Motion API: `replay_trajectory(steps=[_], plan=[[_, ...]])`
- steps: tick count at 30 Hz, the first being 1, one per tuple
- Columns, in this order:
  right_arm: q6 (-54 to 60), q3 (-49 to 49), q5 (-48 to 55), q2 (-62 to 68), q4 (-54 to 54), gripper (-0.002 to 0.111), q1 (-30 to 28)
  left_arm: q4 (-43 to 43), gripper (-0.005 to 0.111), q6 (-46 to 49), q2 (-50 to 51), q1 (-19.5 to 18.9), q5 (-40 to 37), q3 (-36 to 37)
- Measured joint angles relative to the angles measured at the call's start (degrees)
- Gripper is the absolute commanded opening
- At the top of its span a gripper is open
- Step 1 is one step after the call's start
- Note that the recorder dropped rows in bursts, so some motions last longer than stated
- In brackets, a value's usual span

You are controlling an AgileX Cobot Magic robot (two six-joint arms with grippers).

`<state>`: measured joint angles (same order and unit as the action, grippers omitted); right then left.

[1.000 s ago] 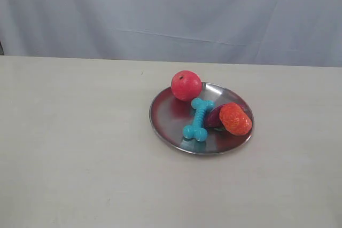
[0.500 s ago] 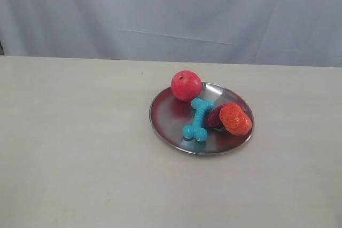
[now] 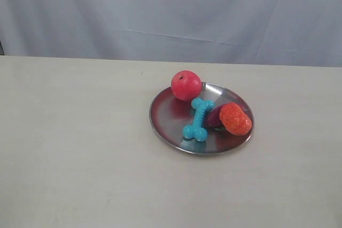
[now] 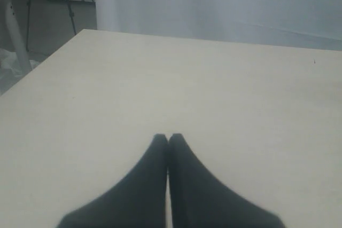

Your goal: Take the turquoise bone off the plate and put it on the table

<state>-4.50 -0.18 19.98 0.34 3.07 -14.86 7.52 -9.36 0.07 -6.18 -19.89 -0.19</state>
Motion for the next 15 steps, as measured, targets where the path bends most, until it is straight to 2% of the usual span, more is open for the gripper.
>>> replay_trajectory(steps=[4,13,15], plan=[[0.13,0.0,-2.88,0.0,0.0,0.0,0.0,0.0,0.0,0.0,0.0,0.0,0.0,0.0],[0.6,0.09,-25.03,0.0,0.0,0.0,0.0,0.0,0.0,0.0,0.0,0.0,0.0,0.0],[-1.65,0.09,-33.69,0.0,-0.22,0.0,0.0,0.0,0.0,0.0,0.0,0.0,0.0,0.0]])
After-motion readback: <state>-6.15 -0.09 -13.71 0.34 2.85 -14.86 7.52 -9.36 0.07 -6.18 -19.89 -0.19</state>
